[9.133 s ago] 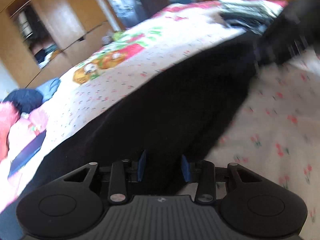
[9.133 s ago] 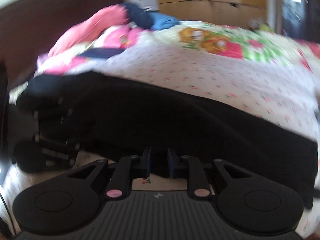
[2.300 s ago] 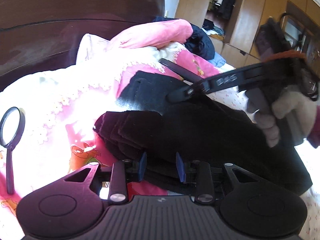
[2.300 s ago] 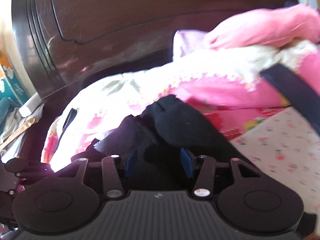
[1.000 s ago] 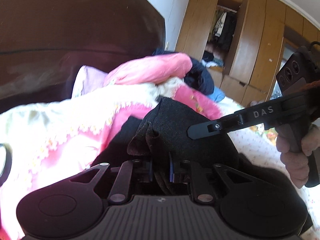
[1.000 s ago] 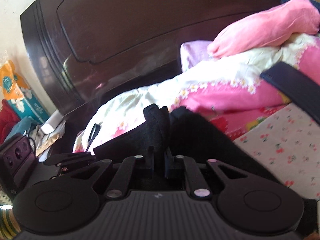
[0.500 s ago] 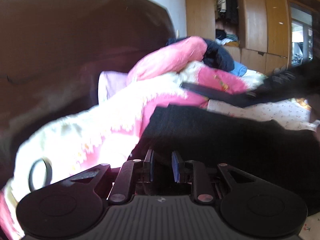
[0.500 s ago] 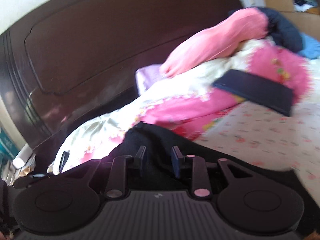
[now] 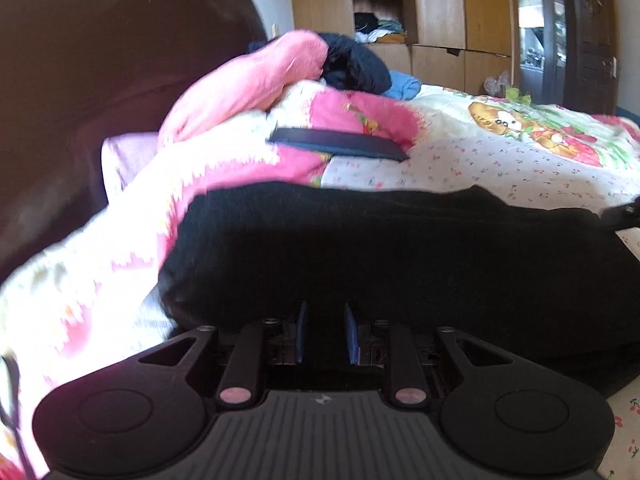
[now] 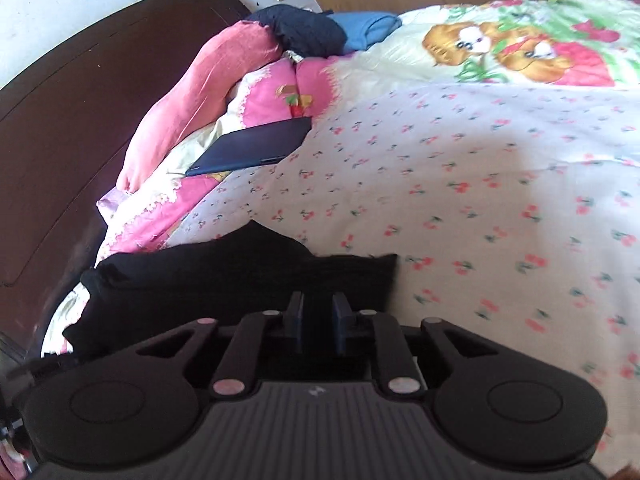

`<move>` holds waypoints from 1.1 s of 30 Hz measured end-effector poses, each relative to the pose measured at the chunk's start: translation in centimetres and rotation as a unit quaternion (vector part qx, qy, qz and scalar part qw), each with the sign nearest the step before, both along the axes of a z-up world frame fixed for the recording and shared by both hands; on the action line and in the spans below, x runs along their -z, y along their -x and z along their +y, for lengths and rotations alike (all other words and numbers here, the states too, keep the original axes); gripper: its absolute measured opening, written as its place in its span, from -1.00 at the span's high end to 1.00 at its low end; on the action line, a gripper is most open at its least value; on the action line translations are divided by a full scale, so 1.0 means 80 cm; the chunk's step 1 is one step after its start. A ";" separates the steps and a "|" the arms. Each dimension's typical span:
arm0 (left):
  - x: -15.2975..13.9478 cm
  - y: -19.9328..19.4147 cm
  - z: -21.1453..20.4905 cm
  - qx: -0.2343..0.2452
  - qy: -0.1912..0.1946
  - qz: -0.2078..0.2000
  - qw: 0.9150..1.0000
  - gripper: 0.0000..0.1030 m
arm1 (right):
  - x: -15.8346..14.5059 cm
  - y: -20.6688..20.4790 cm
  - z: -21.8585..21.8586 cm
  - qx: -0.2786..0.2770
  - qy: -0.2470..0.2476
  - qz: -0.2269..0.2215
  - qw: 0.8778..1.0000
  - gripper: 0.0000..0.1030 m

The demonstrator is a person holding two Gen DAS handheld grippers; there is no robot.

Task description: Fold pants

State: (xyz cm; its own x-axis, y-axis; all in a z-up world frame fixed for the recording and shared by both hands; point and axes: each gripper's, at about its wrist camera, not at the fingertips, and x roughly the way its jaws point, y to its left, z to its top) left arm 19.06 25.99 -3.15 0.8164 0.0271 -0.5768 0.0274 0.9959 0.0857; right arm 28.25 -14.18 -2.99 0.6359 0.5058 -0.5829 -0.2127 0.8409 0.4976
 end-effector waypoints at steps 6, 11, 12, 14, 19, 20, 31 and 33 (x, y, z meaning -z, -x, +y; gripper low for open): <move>-0.009 -0.013 -0.044 0.058 -0.004 -0.010 0.998 0.28 | 0.046 0.015 -0.024 0.011 -0.110 0.089 0.990 0.30; 0.015 -0.031 -0.058 0.079 -0.016 0.022 0.997 0.28 | 0.063 0.012 -0.029 -0.021 -0.198 0.115 0.973 0.19; 0.011 -0.030 -0.058 0.087 -0.006 0.021 0.996 0.28 | 0.065 0.008 -0.028 -0.027 -0.192 0.116 0.974 0.14; 0.006 -0.028 -0.060 0.097 0.007 0.018 0.995 0.28 | 0.081 -0.002 -0.022 -0.027 -0.216 0.131 0.967 0.14; 0.017 -0.025 -0.065 0.106 0.004 0.026 0.994 0.28 | 0.076 -0.008 -0.006 -0.004 -0.269 0.123 0.955 0.53; 0.018 -0.023 -0.064 0.108 0.009 0.025 0.994 0.27 | 0.067 -0.003 -0.007 -0.004 -0.282 0.121 0.952 0.54; 0.012 -0.018 -0.039 0.105 0.028 0.003 0.994 0.26 | -0.075 -0.002 0.072 -0.053 -0.227 0.084 0.969 0.56; 0.001 -0.019 -0.016 0.078 0.044 -0.025 0.996 0.26 | -0.099 -0.002 0.101 -0.067 -0.207 0.075 0.973 0.56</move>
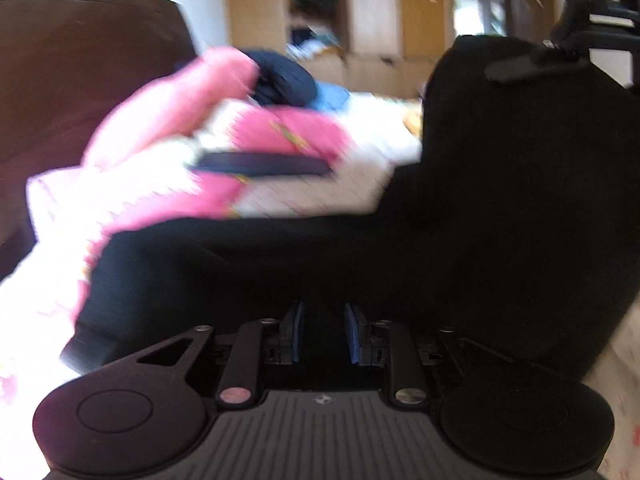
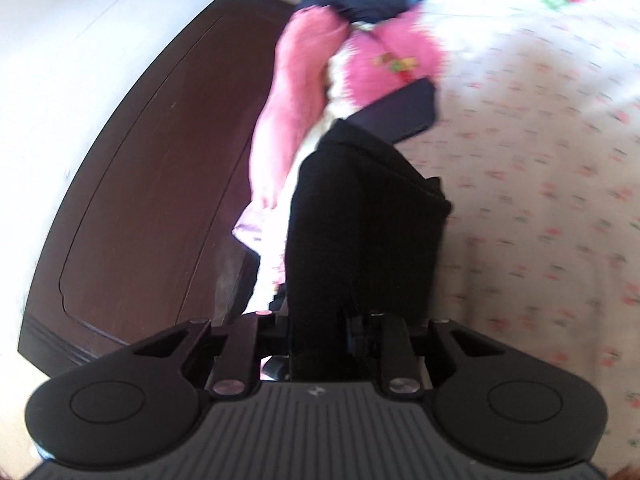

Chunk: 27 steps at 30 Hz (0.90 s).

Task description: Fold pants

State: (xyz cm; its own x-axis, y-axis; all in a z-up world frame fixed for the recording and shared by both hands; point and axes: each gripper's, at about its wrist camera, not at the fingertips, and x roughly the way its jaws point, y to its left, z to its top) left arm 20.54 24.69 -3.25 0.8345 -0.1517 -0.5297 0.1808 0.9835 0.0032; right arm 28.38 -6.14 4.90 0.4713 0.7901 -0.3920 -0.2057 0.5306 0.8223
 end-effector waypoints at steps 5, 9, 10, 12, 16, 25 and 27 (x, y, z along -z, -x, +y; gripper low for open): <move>0.009 -0.034 0.057 -0.063 0.053 0.042 0.996 0.29 | -0.021 -0.010 0.087 -0.027 0.053 -0.004 0.998 0.56; -0.007 0.019 0.106 -0.082 0.101 0.005 0.991 0.25 | -0.015 -0.023 0.162 -0.043 0.076 -0.004 0.996 0.54; -0.009 0.036 0.117 -0.090 0.107 0.000 0.990 0.24 | -0.009 -0.028 0.180 -0.047 0.078 0.001 0.996 0.54; -0.008 0.066 0.142 -0.100 0.129 -0.001 0.987 0.24 | 0.009 -0.039 0.214 -0.051 0.088 0.015 0.995 0.54; -0.004 0.114 0.172 -0.120 0.168 -0.005 0.978 0.22 | 0.047 -0.051 0.264 -0.047 0.113 0.046 0.991 0.35; 0.000 0.150 0.160 -0.113 0.260 -0.024 0.959 0.10 | 0.019 -0.053 0.285 -0.061 0.092 -0.001 0.994 0.14; 0.002 0.148 0.156 -0.121 0.255 -0.028 0.959 0.08 | 0.003 -0.054 0.282 -0.066 0.113 -0.032 0.991 0.14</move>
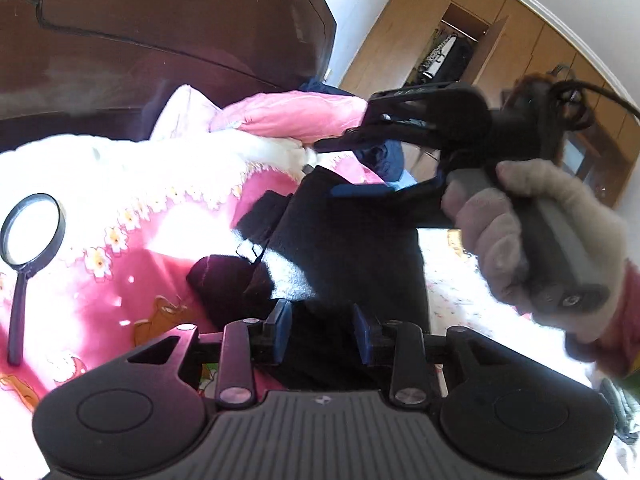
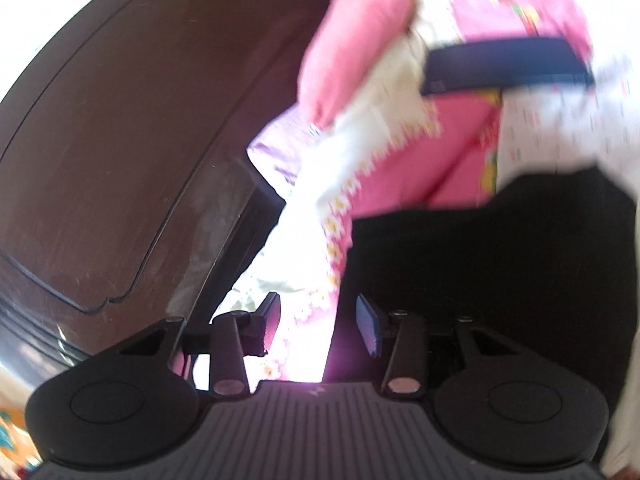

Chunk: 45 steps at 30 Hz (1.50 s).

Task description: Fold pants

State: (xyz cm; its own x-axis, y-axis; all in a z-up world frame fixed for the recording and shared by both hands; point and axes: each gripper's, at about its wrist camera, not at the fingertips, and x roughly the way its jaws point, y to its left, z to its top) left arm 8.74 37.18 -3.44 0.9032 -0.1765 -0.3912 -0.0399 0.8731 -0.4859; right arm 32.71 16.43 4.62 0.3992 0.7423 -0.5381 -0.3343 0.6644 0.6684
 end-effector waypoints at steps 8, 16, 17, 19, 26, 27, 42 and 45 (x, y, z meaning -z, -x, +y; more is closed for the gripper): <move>0.009 -0.018 0.009 -0.022 0.059 0.007 0.998 0.04 | -0.006 -0.015 0.007 -0.014 0.100 -0.020 0.995 0.13; 0.006 -0.030 -0.007 -0.055 0.017 0.026 0.998 0.32 | 0.007 -0.017 0.089 -0.068 0.230 -0.098 0.966 0.45; 0.006 -0.032 -0.005 -0.055 0.022 0.023 0.998 0.45 | 0.015 -0.024 0.091 -0.069 0.242 -0.093 0.963 0.53; 0.004 -0.033 0.001 -0.053 0.036 0.017 0.998 0.48 | 0.020 -0.038 0.080 -0.068 0.210 -0.066 0.973 0.71; -0.022 -0.017 0.010 -0.039 0.040 -0.030 0.998 0.54 | -0.034 -0.026 0.051 -0.065 0.120 -0.076 0.988 0.97; -0.021 -0.018 0.015 -0.039 0.048 -0.032 0.998 0.54 | -0.040 -0.027 0.053 -0.067 0.099 -0.082 0.989 0.97; 0.030 -0.040 0.041 -0.059 0.061 0.006 0.996 0.53 | -0.009 -0.044 0.062 -0.067 0.193 -0.134 0.970 -0.42; 0.031 -0.038 0.039 -0.060 0.063 0.005 0.996 0.53 | -0.003 -0.054 0.076 -0.077 0.217 -0.130 0.964 -0.48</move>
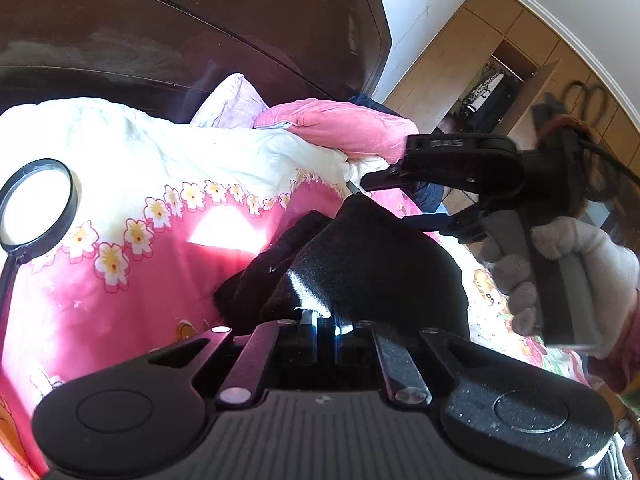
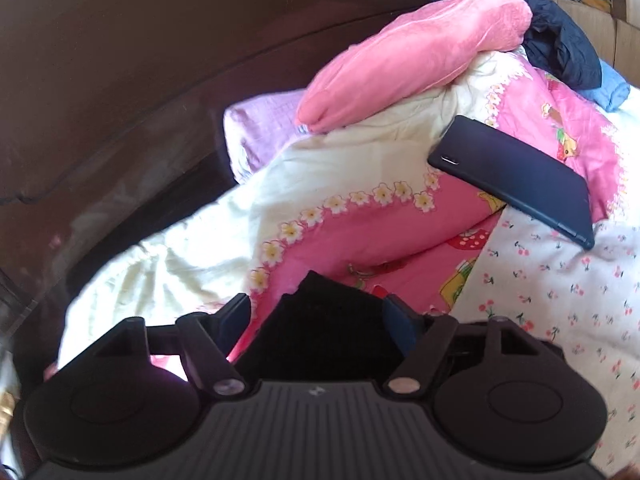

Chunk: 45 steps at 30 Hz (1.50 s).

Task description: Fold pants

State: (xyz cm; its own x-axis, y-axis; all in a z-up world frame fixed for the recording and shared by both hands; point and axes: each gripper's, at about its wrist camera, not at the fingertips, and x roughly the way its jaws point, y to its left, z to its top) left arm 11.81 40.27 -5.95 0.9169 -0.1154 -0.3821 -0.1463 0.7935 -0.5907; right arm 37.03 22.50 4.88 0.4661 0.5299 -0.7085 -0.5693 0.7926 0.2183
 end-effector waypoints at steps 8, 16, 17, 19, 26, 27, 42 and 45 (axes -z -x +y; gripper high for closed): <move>-0.002 0.005 0.002 -0.001 0.004 -0.007 1.000 0.53 | 0.014 0.001 0.025 -0.056 0.056 0.006 0.997 0.59; -0.017 0.018 0.015 -0.030 0.006 -0.035 0.999 0.55 | -0.017 0.007 0.028 -0.064 -0.007 -0.004 0.998 0.70; -0.016 0.013 0.018 -0.027 0.007 -0.027 0.999 0.55 | -0.012 0.004 0.031 -0.061 -0.004 -0.004 0.998 0.70; -0.005 0.000 0.018 -0.019 0.007 0.001 1.000 0.54 | 0.016 0.001 0.042 -0.049 0.029 -0.008 0.998 0.60; -0.003 0.011 0.011 -0.019 -0.040 0.026 0.999 0.36 | 0.042 0.008 0.065 -0.052 0.018 -0.048 0.997 0.28; -0.008 0.015 0.010 -0.014 -0.053 0.030 0.998 0.35 | 0.034 0.006 0.059 -0.050 0.006 -0.047 0.998 0.31; -0.067 -0.030 -0.019 0.014 -0.181 0.025 0.983 0.36 | 0.031 0.020 -0.046 -0.040 -0.040 -0.039 0.998 0.23; -0.026 -0.059 -0.015 0.017 -0.194 0.080 0.977 0.35 | 0.058 -0.006 -0.045 -0.025 -0.047 -0.015 0.998 -0.16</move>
